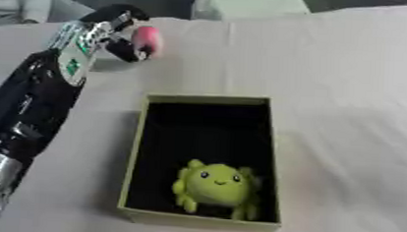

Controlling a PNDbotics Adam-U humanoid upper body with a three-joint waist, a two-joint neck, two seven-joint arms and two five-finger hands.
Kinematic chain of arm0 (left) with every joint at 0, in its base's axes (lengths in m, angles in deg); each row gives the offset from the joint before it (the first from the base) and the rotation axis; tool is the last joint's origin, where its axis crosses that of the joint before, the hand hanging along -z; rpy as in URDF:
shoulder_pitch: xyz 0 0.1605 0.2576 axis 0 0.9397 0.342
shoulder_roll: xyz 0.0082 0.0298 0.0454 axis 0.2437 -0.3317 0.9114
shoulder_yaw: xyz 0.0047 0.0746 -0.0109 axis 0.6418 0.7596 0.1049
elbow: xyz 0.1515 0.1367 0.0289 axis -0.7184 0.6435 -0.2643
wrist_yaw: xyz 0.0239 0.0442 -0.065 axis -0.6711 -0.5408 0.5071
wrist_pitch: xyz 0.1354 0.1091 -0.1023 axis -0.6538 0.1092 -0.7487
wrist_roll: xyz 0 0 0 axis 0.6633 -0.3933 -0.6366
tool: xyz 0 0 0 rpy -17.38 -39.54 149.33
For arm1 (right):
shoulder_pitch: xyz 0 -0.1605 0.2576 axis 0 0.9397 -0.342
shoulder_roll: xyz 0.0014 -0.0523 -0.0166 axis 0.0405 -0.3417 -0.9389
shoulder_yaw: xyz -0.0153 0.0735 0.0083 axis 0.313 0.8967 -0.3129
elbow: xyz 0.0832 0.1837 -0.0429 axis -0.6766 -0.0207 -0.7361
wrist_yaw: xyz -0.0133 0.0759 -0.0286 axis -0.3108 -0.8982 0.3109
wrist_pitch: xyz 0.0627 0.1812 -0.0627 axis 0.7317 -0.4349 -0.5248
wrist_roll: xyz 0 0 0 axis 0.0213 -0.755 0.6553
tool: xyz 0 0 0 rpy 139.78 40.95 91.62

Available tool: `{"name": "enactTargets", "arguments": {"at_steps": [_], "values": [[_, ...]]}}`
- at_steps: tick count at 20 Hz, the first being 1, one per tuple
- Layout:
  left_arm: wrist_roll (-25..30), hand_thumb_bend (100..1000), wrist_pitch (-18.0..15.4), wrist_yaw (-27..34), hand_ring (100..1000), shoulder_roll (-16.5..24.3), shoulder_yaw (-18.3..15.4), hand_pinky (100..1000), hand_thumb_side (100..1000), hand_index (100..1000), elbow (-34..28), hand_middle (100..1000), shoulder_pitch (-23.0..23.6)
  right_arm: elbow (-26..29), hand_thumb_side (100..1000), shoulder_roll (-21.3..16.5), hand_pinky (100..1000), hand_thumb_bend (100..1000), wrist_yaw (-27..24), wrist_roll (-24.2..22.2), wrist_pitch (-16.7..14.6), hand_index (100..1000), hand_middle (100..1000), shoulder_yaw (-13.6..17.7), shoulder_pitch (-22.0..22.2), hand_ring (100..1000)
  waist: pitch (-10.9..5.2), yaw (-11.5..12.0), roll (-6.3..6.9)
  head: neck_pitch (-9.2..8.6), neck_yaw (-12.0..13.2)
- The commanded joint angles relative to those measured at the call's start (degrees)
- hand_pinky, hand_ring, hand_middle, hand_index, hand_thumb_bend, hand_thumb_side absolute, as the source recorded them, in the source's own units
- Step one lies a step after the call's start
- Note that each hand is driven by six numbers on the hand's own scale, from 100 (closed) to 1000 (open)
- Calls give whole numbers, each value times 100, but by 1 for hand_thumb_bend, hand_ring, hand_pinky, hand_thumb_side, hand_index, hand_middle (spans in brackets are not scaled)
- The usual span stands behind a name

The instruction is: Pick up objects on the table and place them in the box.

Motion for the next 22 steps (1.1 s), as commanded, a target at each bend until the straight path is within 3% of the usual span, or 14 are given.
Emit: {"name": "enactTargets", "arguments": {"at_steps": [1,4,7,14,22], "values": [[59,247,-42,-29,781,132,-76,716,100,816,-55,739,-122,91,1000,-184,785,289,-15,-12,2,784,661,31,-69,722,-106,1,-28,-73,11],[97,228,-128,95,669,119,-61,619,100,704,-106,630,-108,91,1000,-179,786,289,-16,-4,11,784,661,34,-60,723,-108,10,-31,-51,-3],[75,222,-172,215,601,117,-43,566,100,647,-149,581,-101,91,1000,-170,786,286,-19,0,18,784,661,34,-54,723,-127,17,-36,-27,-2],[-100,225,-160,345,584,145,3,560,100,657,-200,591,-54,91,1000,-156,786,285,-19,39,42,783,660,57,1,723,-190,35,-57,18,-22],[-78,212,-314,337,597,239,244,575,100,700,-668,621,83,91,1000,-122,786,274,-39,52,58,783,661,66,66,722,-389,164,-114,171,-191]]}}
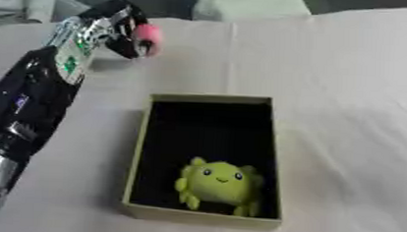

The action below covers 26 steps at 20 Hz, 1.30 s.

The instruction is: Pick up objects on the table and place them in the box.

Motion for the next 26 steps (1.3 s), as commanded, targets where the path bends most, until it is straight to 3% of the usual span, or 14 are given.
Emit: {"name": "enactTargets", "arguments": {"at_steps": [1,6,11,16,18,22,26], "values": [[38,210,-88,18,599,250,83,578,100,701,-331,622,-38,91,1000,-116,786,271,-37,17,10,782,661,67,-18,722,-236,35,-62,75,-72],[210,202,-197,26,602,320,290,577,100,701,-779,628,71,91,1000,-86,785,261,-56,24,9,783,663,81,18,722,-394,120,-99,200,-149],[301,188,-186,20,598,343,365,559,100,684,-995,623,88,91,1000,-74,784,249,-65,39,-9,782,667,100,7,723,-442,141,-105,219,-187],[362,175,-534,137,612,419,941,561,100,694,-1582,647,245,91,1000,-52,783,244,-70,81,29,782,668,122,179,722,-788,336,-148,524,-444],[325,175,-697,151,612,496,1145,561,100,694,-1849,647,322,91,1000,-49,783,244,-67,92,36,782,668,129,210,722,-825,379,-159,558,-490],[459,175,-790,120,612,629,1123,561,100,694,-2386,647,497,91,1000,-49,783,244,-61,102,37,782,668,132,219,722,-832,394,-162,564,-506],[370,165,-906,317,608,400,1416,552,100,686,-2917,643,606,91,1000,-5,782,243,-75,98,63,781,669,118,275,722,-954,562,-238,777,-758]]}}
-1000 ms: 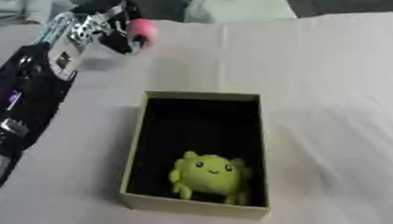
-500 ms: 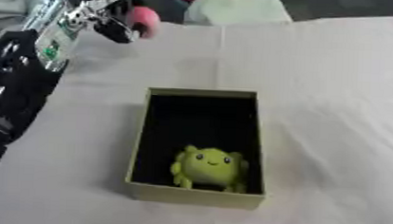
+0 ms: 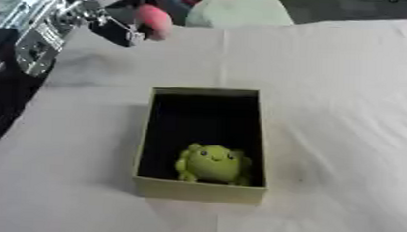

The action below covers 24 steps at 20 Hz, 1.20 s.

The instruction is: Pick up objects on the table and place them in the box.

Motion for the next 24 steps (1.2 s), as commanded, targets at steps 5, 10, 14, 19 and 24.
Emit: {"name": "enactTargets", "arguments": {"at_steps": [5,10,14,19,24], "values": [[-324,160,-504,359,619,83,637,560,100,697,-1049,649,202,91,1000,-63,781,244,-9,45,33,781,669,74,45,721,-175,156,-113,180,-261],[-403,154,-845,203,621,57,789,561,100,699,-1728,648,478,91,1000,-51,781,246,9,74,45,780,668,85,84,721,-191,260,-130,203,-334],[-305,153,-637,13,617,-52,803,557,100,689,-2263,639,729,91,1000,-48,781,248,20,88,60,780,667,91,128,721,-218,340,-112,287,-393],[-17,149,-234,-223,617,-188,790,554,100,687,-2930,636,1068,91,1000,-33,780,250,27,93,78,779,666,84,154,721,-230,405,-71,372,-484],[363,149,166,-436,615,-345,785,553,100,684,-3254,637,1310,91,1000,-13,780,258,26,88,97,779,665,74,167,721,-203,416,-47,382,-564]]}}
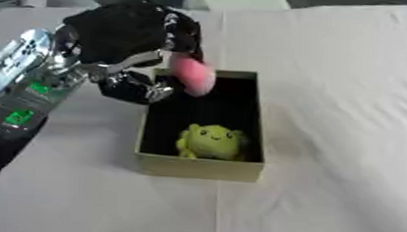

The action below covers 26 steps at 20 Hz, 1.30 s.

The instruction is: Pick up objects on the table and place them in the box.

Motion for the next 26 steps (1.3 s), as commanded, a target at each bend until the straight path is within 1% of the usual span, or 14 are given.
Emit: {"name": "enactTargets", "arguments": {"at_steps": [1,4,7,11,15,17,18,19,20,22,23,24,26], "values": [[202,149,246,-142,615,-80,-39,553,100,684,-139,637,-3,91,1000,-90,780,259,21,5,25,779,664,33,-44,721,-86,5,-12,38,-53],[308,148,332,-247,615,-289,59,554,100,685,32,638,33,91,1000,-76,780,265,16,-12,33,778,663,17,-48,721,-51,-4,-2,25,-73],[320,147,344,-432,617,-508,102,555,100,686,328,639,48,91,1000,-63,780,268,15,-25,45,778,662,6,-52,721,-17,-20,3,7,-69],[218,147,295,-708,618,-687,131,554,100,692,722,638,49,91,1000,-57,779,272,16,-32,57,778,661,-1,-52,721,10,-29,11,-27,-68],[166,154,188,-771,622,-801,198,560,100,697,997,644,52,91,1000,-45,779,279,15,-41,72,777,660,-13,-52,722,38,-33,25,-69,-71],[216,188,75,-735,636,-841,249,573,100,706,1124,654,61,91,1000,-40,778,280,16,-39,83,777,659,-13,-46,721,54,-35,25,-86,-65],[265,236,11,-732,665,-850,280,601,100,718,1190,672,69,91,1000,-40,778,280,17,-37,86,777,659,-11,-44,721,61,-37,24,-93,-63],[328,242,-59,-738,667,-858,309,603,100,720,1259,674,74,91,1000,-39,778,281,18,-34,88,777,659,-10,-42,721,65,-38,23,-96,-64],[399,291,-128,-752,686,-865,325,617,100,742,1318,700,76,91,1000,-39,778,282,19,-32,90,777,659,-10,-41,721,68,-38,22,-101,-66],[552,416,-277,-839,734,-871,335,653,108,827,1379,777,75,91,1000,-39,777,283,23,-27,93,777,659,-7,-40,721,71,-33,16,-112,-76],[619,436,-340,-898,748,-873,314,666,113,846,1369,790,74,91,1000,-41,777,283,25,-24,94,777,659,-5,-38,721,72,-30,12,-117,-81],[674,474,-391,-951,788,-872,291,705,122,886,1349,823,77,91,1000,-42,777,283,27,-21,95,777,659,-3,-37,721,72,-28,8,-120,-86],[761,537,-460,-1049,841,-861,253,743,137,929,1298,872,86,91,1000,-46,776,284,31,-15,96,777,660,1,-35,721,70,-23,-1,-121,-93]]}}
